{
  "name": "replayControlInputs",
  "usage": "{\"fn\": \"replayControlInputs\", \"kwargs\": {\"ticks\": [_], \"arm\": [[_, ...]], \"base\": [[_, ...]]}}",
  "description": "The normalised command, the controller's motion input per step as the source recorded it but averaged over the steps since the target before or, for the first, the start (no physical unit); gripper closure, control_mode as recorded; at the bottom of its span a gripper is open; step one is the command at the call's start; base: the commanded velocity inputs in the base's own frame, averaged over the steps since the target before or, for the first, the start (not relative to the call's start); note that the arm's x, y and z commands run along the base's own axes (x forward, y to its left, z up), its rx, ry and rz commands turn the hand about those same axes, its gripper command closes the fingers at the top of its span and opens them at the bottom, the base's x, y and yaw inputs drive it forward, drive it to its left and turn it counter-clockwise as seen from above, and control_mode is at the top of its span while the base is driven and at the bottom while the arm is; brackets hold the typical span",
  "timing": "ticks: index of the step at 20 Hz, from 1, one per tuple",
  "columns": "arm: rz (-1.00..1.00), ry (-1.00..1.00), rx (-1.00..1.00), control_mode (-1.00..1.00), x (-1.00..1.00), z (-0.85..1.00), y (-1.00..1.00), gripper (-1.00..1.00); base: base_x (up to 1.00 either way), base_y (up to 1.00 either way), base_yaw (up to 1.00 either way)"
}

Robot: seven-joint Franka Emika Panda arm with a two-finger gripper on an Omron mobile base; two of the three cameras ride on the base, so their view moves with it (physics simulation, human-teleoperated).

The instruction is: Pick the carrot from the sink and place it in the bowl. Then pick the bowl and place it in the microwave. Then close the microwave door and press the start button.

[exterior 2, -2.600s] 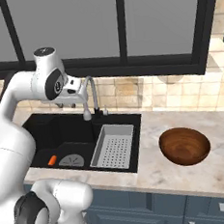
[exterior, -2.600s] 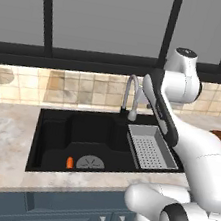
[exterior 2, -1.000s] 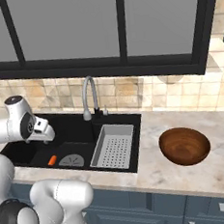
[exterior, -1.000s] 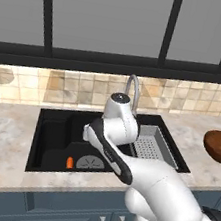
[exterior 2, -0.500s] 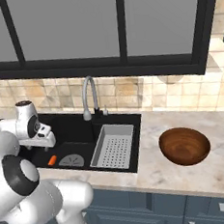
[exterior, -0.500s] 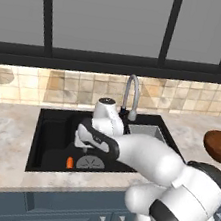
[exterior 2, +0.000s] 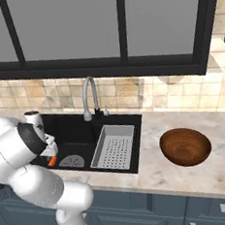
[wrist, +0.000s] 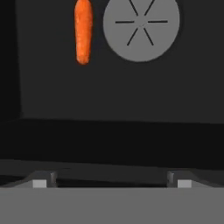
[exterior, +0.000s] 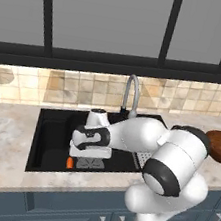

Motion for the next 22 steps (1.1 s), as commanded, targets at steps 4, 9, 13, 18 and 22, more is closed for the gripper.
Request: {"fn": "replayControlInputs", "kwargs": {"ticks": [4,9,13,18,22], "arm": [[0.00,0.05,0.00,-1.00,0.30,-0.59,0.15,-1.00],[0.00,0.00,0.00,-1.00,0.48,-0.28,0.23,-1.00],[0.00,0.00,-0.01,-1.00,0.54,-0.15,0.24,-1.00],[0.00,0.00,-0.03,-1.00,0.40,-0.29,0.16,-1.00],[0.00,0.00,-0.02,-1.00,0.18,-0.43,0.01,-1.00]], "base": [[0.00,0.00,0.00],[0.00,0.00,0.00],[0.00,0.00,0.00],[0.00,0.00,0.00],[0.00,0.00,0.00]]}}
